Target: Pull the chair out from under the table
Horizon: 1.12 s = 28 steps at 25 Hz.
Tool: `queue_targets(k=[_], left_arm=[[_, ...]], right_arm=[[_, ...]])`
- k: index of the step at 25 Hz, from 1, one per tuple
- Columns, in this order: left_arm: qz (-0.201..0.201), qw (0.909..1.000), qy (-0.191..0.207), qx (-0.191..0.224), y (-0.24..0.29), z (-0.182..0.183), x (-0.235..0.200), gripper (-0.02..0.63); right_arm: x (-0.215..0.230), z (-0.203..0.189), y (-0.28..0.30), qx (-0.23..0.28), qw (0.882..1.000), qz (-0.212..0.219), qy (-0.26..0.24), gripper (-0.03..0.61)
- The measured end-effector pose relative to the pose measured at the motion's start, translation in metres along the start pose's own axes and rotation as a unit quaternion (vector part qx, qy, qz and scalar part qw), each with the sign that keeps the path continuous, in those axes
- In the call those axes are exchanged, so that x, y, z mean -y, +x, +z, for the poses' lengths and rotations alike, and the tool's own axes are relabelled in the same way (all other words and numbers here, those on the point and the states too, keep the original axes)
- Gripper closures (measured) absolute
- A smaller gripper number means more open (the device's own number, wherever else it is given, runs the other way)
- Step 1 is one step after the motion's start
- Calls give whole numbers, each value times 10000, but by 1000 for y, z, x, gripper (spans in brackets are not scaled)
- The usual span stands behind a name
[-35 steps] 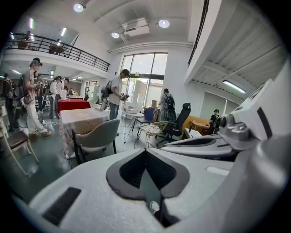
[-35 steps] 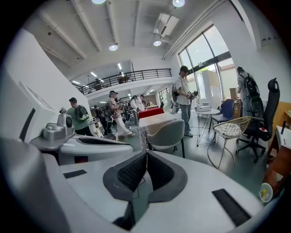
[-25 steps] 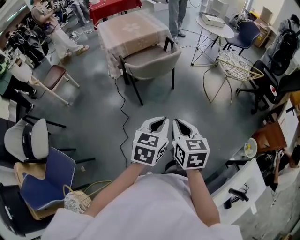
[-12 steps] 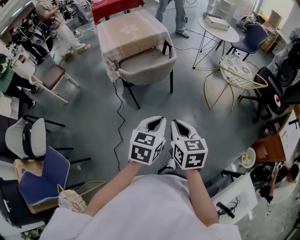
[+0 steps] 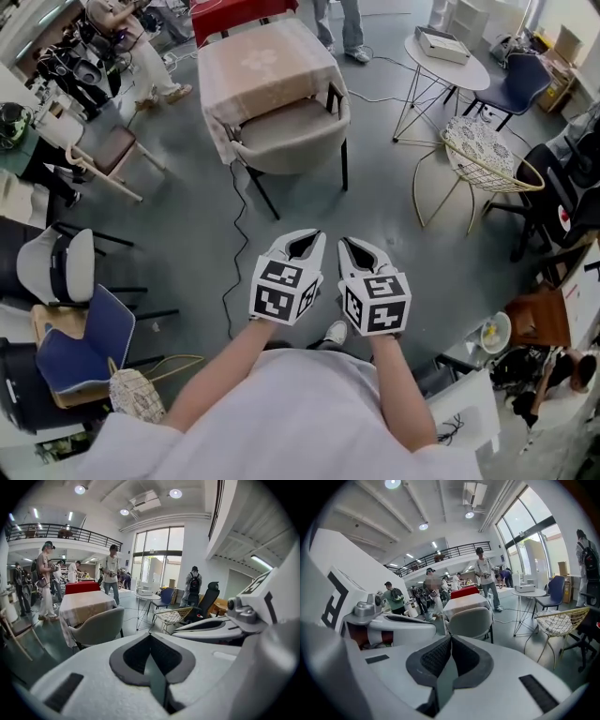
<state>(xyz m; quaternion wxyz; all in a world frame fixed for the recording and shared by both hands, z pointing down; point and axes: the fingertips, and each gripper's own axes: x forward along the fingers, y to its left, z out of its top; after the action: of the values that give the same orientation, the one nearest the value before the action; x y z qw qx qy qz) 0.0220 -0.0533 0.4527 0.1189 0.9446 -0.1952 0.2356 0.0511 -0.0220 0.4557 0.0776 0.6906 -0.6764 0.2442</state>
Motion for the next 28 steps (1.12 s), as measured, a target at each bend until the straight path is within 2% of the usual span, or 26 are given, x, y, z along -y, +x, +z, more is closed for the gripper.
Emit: queue_targets(k=[13,21,28], left_arm=[[419,9991,28,102,23,22,-33,609],[506,9967,582,263,53,62,-58,609],[472,9948,898,93,90,81,-97,607]], right_arm=[[20,27,24,-63,9945,534,-898,574],[33,51,51,-74,9867,755,-1437,574],[57,75,91,-192,9776,835,-1923,574]])
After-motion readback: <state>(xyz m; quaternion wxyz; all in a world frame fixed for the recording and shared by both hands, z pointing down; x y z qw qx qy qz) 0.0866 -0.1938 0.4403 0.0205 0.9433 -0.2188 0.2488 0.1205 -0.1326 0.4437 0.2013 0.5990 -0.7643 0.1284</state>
